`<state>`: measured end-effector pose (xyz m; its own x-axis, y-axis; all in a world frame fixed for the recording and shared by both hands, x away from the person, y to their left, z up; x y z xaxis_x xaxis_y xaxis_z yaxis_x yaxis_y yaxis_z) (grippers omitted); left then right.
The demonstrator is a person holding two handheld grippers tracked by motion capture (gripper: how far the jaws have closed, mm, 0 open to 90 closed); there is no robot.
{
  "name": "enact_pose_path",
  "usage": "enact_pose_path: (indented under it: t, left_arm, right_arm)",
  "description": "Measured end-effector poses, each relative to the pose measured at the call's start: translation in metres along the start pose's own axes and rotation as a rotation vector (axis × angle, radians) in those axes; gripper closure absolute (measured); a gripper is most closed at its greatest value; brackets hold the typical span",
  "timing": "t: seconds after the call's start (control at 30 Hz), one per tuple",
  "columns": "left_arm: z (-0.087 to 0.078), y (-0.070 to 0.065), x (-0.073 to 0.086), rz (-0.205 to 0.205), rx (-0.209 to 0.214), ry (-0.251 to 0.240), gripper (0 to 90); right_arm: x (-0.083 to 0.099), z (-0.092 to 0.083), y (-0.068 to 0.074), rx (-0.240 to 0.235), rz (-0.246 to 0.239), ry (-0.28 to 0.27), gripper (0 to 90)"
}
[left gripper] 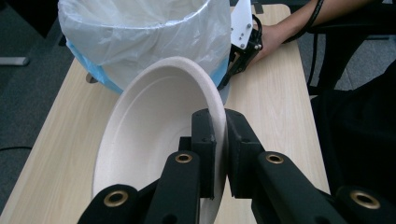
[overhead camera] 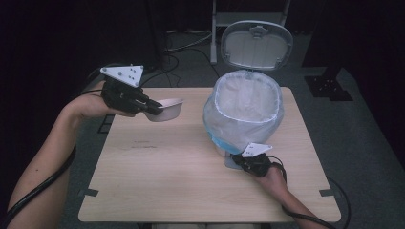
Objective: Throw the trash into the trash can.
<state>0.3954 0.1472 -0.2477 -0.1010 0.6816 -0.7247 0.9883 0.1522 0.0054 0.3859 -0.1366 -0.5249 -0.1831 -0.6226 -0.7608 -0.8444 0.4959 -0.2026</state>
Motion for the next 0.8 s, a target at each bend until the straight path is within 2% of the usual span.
enact_pose_path:
  t: [0.47,0.53,0.63,0.8]
  left_arm:
    - [-0.005,0.002,-0.019,0.031,-0.012,-0.004,83.5]
    - [-0.004,0.003,-0.020,0.024,-0.008,-0.016,83.6]
    - [-0.004,0.005,-0.020,0.025,-0.010,-0.001,83.5]
    - [-0.005,0.007,-0.027,0.034,-0.011,-0.008,83.5]
  right_arm:
    - [0.000,0.000,-0.001,0.004,-0.007,0.003,90.0]
    - [0.000,0.000,-0.001,0.005,-0.009,0.002,90.0]
    - [0.000,0.000,-0.001,0.006,-0.009,0.002,90.0]
    - [0.000,0.000,-0.001,0.005,-0.005,0.003,90.0]
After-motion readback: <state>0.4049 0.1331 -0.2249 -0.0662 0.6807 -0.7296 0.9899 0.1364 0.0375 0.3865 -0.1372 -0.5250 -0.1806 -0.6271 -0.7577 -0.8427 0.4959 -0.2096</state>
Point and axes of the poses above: each handheld gripper's, and its own axes: z roughly forward along the jaws, x roughly out of its underside, y roughly to its left, the point moved 8 cm from there along z, roughly forward along the jaws, and after that the axes turned 9 degrees about -z, right-handed, at the moved point
